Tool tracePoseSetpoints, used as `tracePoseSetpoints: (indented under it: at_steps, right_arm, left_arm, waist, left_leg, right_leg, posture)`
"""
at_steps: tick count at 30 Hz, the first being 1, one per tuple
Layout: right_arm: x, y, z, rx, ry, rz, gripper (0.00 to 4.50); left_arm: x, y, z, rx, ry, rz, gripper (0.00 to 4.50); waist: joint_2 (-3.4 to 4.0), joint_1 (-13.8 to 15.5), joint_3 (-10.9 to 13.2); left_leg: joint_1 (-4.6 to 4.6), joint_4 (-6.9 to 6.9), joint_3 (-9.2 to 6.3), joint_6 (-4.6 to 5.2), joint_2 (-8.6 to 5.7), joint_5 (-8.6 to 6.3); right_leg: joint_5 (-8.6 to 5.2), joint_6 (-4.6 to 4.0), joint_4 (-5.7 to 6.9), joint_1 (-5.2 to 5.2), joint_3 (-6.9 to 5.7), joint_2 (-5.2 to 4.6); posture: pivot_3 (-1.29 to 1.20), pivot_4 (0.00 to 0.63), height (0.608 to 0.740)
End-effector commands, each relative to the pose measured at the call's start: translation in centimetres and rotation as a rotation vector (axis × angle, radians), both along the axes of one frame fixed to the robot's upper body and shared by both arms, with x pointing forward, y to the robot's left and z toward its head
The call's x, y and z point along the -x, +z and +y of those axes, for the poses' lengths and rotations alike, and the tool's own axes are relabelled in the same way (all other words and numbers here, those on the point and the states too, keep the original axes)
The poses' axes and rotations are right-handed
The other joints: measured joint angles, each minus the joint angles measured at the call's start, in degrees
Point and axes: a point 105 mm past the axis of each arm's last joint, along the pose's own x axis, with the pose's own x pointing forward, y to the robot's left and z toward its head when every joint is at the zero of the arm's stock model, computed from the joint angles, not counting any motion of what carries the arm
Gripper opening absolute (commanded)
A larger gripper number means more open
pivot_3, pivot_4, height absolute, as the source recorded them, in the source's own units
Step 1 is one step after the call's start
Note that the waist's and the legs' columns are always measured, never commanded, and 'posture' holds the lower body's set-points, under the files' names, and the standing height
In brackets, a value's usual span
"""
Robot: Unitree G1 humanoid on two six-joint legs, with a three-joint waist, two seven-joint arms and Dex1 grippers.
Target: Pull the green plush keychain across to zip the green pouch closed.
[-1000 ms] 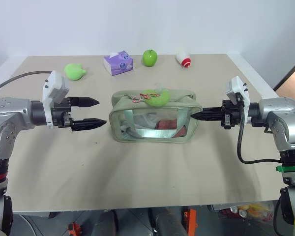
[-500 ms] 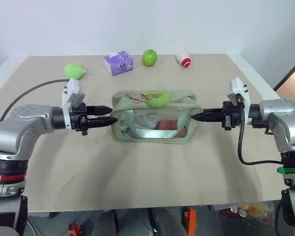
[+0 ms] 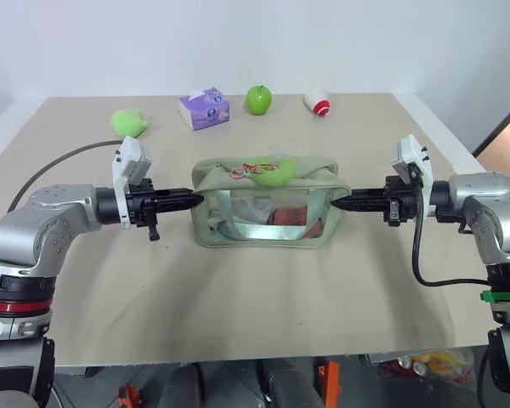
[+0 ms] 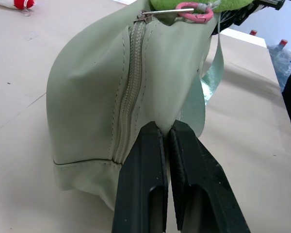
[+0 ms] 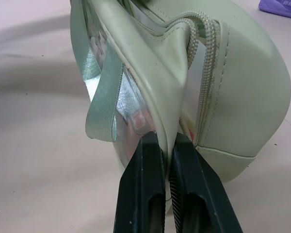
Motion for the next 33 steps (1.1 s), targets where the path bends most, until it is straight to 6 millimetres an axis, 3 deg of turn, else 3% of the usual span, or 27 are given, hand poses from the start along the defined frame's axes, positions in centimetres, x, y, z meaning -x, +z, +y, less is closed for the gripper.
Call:
tracePoseSetpoints:
  at_steps: [1, 3, 4, 9, 10, 11, 14, 16, 24, 28, 33]
  right_arm:
    - [0.1, 2.2, 0.3, -0.039, 0.009, -0.085, 0.00]
    - [-0.1, 2.7, 0.3, -0.078, 0.001, -0.087, 0.00]
    - [0.2, 3.0, 0.5, -0.099, 0.018, -0.075, 0.70]
    - [1.4, 6.0, 0.4, -0.217, 0.053, -0.109, 2.25]
    - [1.8, 6.8, 0.5, -0.240, 0.073, -0.119, 2.79]
    - [2.4, 7.7, 0.6, -0.274, 0.103, -0.132, 2.97]
    - [3.5, 10.7, 1.1, -0.366, 0.176, -0.186, 2.97]
    - [3.5, 11.7, 2.1, -0.340, 0.183, -0.266, 2.97]
    - [3.3, 9.6, 6.2, 0.164, 0.275, -0.620, 2.97]
    - [2.6, 8.9, 6.9, 0.321, 0.313, -0.743, 2.97]
    - [2.3, 9.4, 7.1, 0.367, 0.338, -0.826, 2.97]
  left_arm:
    - [0.1, 0.7, 0.0, 0.001, 0.015, -0.032, 0.03]
    - [0.1, 0.5, -0.1, 0.001, 0.016, -0.031, 0.03]
    - [0.1, 0.5, -0.2, 0.003, 0.017, -0.030, 0.00]
    - [0.2, 0.4, -0.4, 0.010, 0.017, -0.030, 0.00]
    - [0.2, 0.4, -0.4, 0.011, 0.018, -0.030, 0.00]
    - [0.1, 0.4, -0.4, 0.012, 0.019, -0.030, 0.00]
    - [0.1, 0.5, -0.4, 0.014, 0.020, -0.030, 0.00]
    - [0.1, 0.4, -0.5, 0.016, 0.020, -0.030, 0.00]
    - [0.0, 0.6, -0.6, 0.026, 0.029, -0.040, 0.00]
    - [0.1, 0.6, -0.6, 0.032, 0.037, -0.043, 0.00]
    - [0.3, 0.6, -0.3, 0.039, 0.048, -0.046, 0.00]
  waist:
    - [0.00, 0.00, 0.00]
    - [0.00, 0.00, 0.00]
    - [0.00, 0.00, 0.00]
    - [0.00, 0.07, 0.00]
    - [0.00, 0.08, 0.00]
    - [0.00, 0.08, 0.00]
    - [0.01, 0.05, 0.00]
    - [0.01, 0.04, 0.00]
    - [0.00, 0.09, -0.01]
    - [0.00, 0.21, 0.00]
    - [0.00, 0.37, -0.01]
  left_leg:
    - [0.00, 0.00, 0.00, 0.00, 0.00, 0.00]
    - [0.00, 0.00, 0.00, 0.00, 0.00, 0.00]
    - [0.00, 0.00, 0.00, 0.00, 0.00, 0.00]
    - [0.00, 0.00, 0.00, 0.00, -0.01, 0.00]
    - [0.00, 0.00, 0.00, 0.00, -0.02, 0.00]
    - [0.00, 0.00, -0.01, 0.00, -0.02, 0.00]
    - [0.01, 0.00, -0.01, 0.00, -0.01, 0.00]
    - [0.03, 0.00, -0.01, 0.00, -0.01, 0.00]
    - [0.01, 0.00, 0.02, 0.01, -0.02, 0.00]
    - [-0.01, 0.00, 0.02, 0.00, -0.03, 0.00]
    - [0.00, -0.01, 0.02, 0.00, -0.02, 0.01]
  right_leg:
    - [0.00, 0.00, 0.00, 0.00, 0.00, 0.00]
    - [0.01, 0.01, 0.00, 0.00, 0.00, 0.00]
    - [0.01, 0.01, 0.00, 0.00, 0.00, 0.00]
    - [0.01, 0.02, 0.00, 0.02, 0.01, -0.01]
    - [0.01, 0.02, 0.00, 0.02, 0.01, -0.01]
    - [0.01, 0.02, 0.00, 0.03, 0.01, -0.01]
    - [0.01, 0.01, 0.00, 0.03, 0.00, 0.00]
    - [0.02, 0.02, 0.00, 0.03, 0.00, 0.00]
    - [0.02, 0.03, -0.02, 0.01, 0.00, -0.03]
    - [0.02, 0.03, -0.03, 0.01, 0.00, -0.05]
    - [0.02, 0.02, -0.03, 0.00, 0.00, -0.05]
  posture:
    - [0.00, 0.150, 0.740]
    - [0.00, 0.150, 0.740]
    - [0.00, 0.150, 0.740]
    - [0.00, 0.150, 0.740]
    - [0.00, 0.150, 0.740]
    - [0.00, 0.150, 0.740]
    - [0.00, 0.150, 0.740]
    - [0.00, 0.150, 0.740]
    - [0.00, 0.150, 0.740]
    - [0.00, 0.150, 0.740]
    - [0.00, 0.150, 0.740]
